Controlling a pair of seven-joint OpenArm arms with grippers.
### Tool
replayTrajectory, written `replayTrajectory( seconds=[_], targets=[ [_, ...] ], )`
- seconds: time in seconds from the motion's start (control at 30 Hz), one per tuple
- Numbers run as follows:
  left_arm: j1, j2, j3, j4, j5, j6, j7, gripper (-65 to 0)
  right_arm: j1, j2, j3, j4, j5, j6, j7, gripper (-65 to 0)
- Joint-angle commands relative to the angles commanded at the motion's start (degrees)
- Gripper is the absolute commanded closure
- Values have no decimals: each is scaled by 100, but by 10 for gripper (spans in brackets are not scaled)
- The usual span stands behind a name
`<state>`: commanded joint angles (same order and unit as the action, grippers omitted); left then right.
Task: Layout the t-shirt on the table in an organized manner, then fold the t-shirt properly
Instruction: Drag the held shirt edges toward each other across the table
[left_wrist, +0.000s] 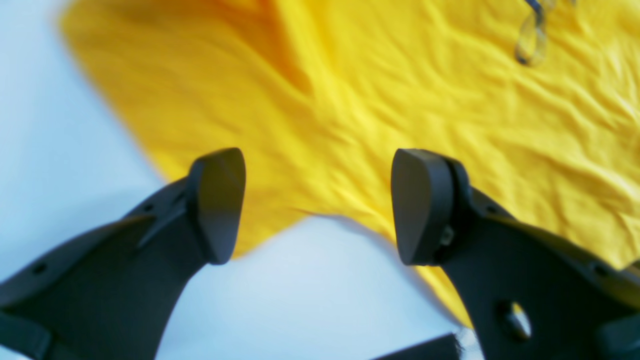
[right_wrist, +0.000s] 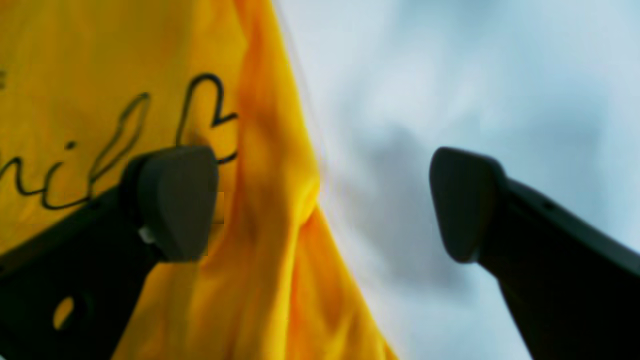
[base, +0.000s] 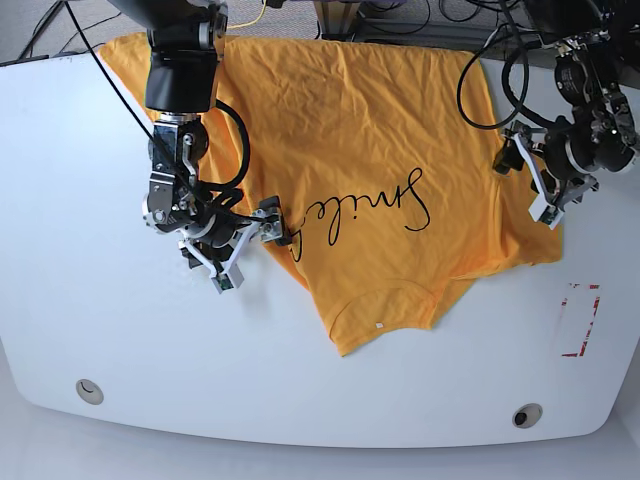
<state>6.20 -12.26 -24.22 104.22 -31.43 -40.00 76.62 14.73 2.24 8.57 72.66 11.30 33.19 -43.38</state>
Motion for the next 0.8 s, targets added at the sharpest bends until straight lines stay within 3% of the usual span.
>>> replayTrajectory(
  seconds=[0.1, 0.37, 0.6, 0.73, 0.8],
  targets=[
    [105, 193, 9, -9, 0, 0, 0, -415, 0, 9, 0, -290, 0, 0, 193, -639],
    [185, 484, 246, -343, 44, 0, -35, -414, -9, 9, 0, -607, 9, 0, 396, -455],
    [176, 501, 668, -958, 527, 0, -642, -414, -35, 18, 0, -607, 26, 0, 396, -190],
    [132, 501, 809, -1231, 721, 0, -765, -413, -35, 44, 9, -598, 9, 0, 378, -40],
    [70, 492, 879, -1398, 826, 0, -835, -397, -35, 141, 9, -589, 35, 0, 369, 0]
  ],
)
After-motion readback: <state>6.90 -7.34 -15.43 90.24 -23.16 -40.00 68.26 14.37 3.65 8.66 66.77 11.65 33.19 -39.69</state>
